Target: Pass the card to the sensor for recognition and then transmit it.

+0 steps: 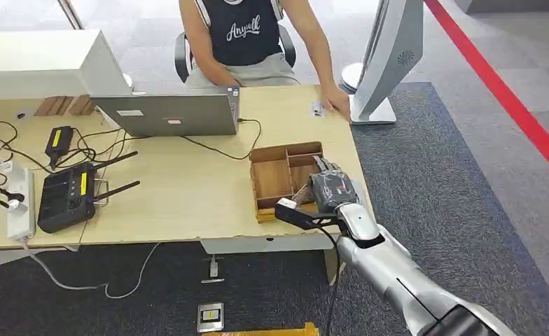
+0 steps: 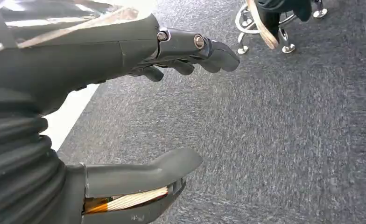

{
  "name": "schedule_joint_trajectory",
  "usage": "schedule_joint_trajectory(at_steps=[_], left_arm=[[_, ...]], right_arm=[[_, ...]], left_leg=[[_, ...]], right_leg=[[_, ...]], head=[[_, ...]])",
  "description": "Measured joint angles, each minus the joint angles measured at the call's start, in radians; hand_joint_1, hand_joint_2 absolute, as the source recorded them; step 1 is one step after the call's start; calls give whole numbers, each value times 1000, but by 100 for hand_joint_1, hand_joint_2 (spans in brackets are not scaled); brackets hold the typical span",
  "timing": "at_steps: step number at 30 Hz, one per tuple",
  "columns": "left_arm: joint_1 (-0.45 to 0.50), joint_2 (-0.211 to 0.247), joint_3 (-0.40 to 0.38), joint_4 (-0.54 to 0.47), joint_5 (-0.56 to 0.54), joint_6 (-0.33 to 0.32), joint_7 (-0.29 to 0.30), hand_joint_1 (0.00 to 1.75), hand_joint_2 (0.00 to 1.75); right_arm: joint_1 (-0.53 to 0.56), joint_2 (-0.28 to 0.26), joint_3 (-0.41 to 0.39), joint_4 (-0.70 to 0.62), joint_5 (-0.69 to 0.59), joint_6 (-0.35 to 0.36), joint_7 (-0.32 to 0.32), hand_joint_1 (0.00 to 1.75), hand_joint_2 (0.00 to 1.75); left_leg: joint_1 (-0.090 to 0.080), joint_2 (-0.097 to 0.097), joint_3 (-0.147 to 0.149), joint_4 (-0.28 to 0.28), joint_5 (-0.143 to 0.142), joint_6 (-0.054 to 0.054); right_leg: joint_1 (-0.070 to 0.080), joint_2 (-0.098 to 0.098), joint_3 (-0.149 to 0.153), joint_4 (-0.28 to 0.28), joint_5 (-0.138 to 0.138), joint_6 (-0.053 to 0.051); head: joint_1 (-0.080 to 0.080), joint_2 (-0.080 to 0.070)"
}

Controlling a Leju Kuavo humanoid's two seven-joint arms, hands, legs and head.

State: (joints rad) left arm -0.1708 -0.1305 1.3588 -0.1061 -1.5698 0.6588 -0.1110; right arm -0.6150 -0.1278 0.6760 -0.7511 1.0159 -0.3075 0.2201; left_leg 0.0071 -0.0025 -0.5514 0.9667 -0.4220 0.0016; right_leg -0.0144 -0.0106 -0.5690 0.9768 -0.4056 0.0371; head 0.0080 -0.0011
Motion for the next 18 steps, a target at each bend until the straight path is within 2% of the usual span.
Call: schedule_joint_trajectory(at_steps=[13, 14, 15, 16, 18], left_arm=[[0, 0, 0, 0, 2, 0, -17, 0, 175], [0, 0, 0, 0, 2, 0, -17, 0, 175], [0, 0, 0, 0, 2, 0, -17, 0, 175], [0, 0, 0, 0, 2, 0, -17, 0, 175], [0, 0, 0, 0, 2, 0, -19, 0, 175]], right_arm=[[1, 1, 0, 0, 1, 1, 10, 148, 175], [1, 0, 0, 0, 1, 1, 10, 101, 175], [1, 1, 0, 0, 1, 1, 10, 89, 175], [1, 0, 0, 0, 1, 1, 10, 173, 175], [1, 0, 0, 0, 1, 1, 11, 175, 175]], left_leg=[[0, 0, 0, 0, 0, 0], [0, 0, 0, 0, 0, 0], [0, 0, 0, 0, 0, 0], [0, 0, 0, 0, 0, 0], [0, 0, 0, 0, 0, 0]], right_leg=[[0, 0, 0, 0, 0, 0], [0, 0, 0, 0, 0, 0], [0, 0, 0, 0, 0, 0], [0, 0, 0, 0, 0, 0], [0, 0, 0, 0, 0, 0]], head=[[0, 0], [0, 0], [0, 0], [0, 0], [0, 0]])
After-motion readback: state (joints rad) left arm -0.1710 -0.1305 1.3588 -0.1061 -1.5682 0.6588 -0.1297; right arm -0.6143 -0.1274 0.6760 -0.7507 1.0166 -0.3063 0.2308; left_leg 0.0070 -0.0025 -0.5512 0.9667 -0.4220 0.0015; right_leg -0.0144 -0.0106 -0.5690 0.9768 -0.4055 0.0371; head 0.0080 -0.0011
